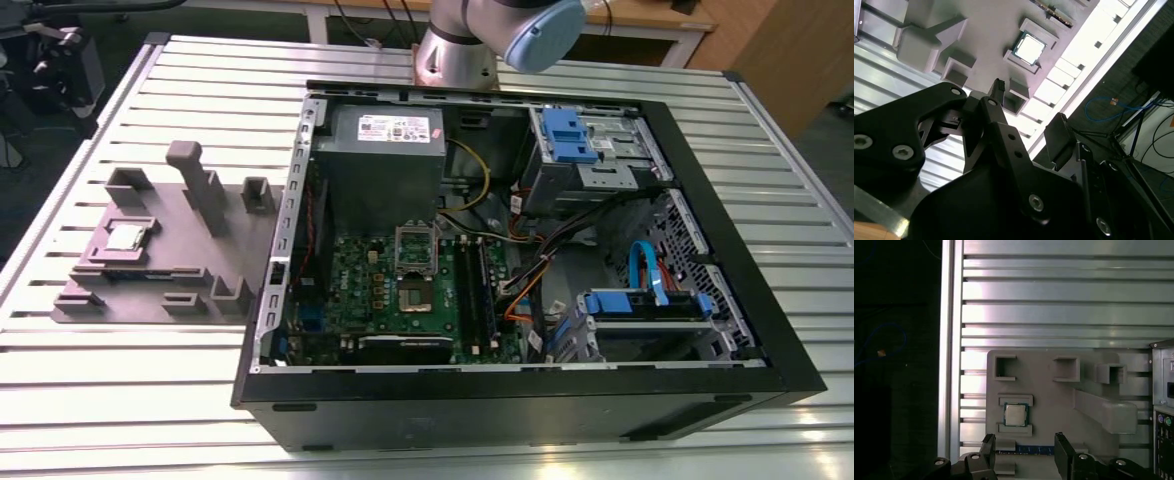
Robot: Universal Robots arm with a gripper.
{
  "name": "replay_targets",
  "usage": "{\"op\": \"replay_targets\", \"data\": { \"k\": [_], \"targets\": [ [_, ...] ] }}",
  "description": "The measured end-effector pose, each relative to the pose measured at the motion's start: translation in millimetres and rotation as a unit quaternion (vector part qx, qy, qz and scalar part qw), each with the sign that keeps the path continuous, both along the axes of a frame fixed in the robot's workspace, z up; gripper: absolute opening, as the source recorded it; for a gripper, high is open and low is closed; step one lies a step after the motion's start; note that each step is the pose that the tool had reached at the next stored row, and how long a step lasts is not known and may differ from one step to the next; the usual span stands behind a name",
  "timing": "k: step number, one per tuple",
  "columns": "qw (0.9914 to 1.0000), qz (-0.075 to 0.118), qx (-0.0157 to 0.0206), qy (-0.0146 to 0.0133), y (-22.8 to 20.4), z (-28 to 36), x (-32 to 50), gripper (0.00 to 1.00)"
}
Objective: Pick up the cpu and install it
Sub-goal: 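Pick up the cpu and move it towards the insertion slot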
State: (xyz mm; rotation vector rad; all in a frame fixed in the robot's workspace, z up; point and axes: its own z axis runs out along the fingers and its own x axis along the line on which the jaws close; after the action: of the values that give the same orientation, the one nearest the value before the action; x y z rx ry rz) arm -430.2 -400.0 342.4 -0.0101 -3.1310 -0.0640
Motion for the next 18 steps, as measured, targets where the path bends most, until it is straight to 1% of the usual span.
{"op": "replay_targets", "data": {
  "k": [18],
  "targets": [
    [1.00000, 0.000, 0.0000, 0.0000, 0.0, -4.4, 0.0, 0.59]
  ]
}}
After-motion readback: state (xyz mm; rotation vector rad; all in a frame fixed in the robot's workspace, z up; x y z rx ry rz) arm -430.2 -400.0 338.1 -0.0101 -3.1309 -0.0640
